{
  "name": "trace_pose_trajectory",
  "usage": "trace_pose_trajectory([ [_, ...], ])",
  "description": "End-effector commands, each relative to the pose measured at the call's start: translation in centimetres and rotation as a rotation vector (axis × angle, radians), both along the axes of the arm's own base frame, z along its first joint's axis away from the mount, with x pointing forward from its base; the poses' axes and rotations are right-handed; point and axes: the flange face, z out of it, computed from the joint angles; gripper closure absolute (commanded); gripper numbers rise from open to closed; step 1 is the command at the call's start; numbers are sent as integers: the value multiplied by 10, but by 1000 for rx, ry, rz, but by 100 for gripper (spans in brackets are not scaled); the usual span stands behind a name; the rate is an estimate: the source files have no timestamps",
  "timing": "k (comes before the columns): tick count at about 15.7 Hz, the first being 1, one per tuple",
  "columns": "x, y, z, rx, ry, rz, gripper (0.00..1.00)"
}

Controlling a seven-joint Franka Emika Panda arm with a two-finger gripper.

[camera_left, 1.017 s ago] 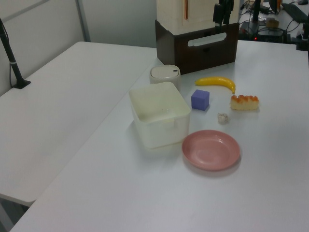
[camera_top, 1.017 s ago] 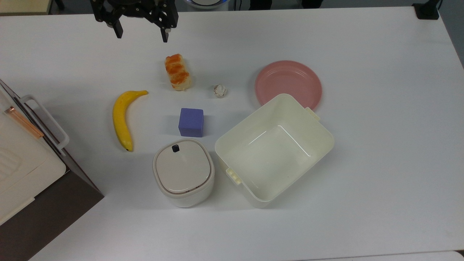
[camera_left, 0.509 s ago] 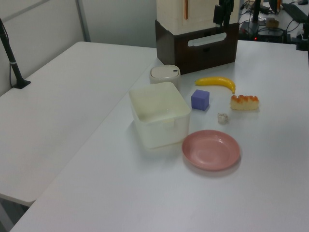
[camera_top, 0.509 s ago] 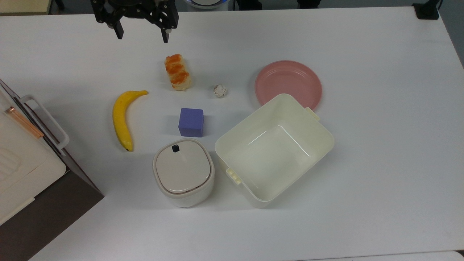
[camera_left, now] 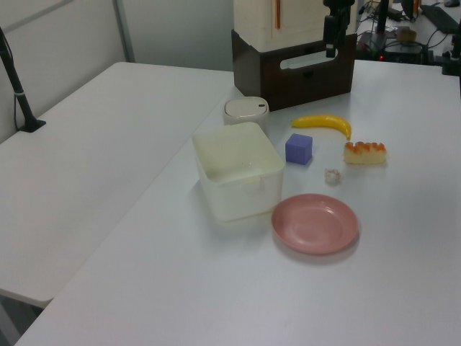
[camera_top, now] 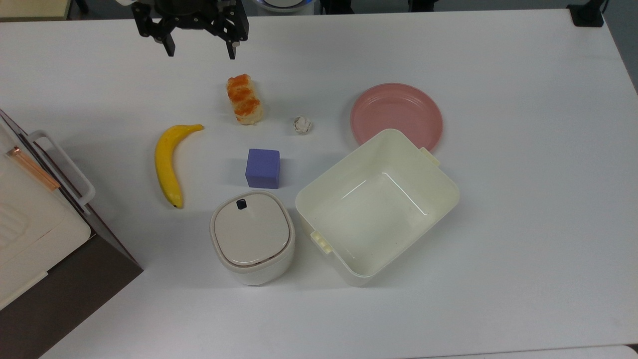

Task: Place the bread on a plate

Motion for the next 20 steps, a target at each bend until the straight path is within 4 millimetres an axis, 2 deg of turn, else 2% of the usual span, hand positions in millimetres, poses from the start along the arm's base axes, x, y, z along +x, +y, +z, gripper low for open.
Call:
trace_pose_trajectory([
  [1,-17,5,4,1,-9,29,0],
  [15,-17,5,4,1,-8,31,0],
  [20,-19,7,-5,1,11,34,0],
])
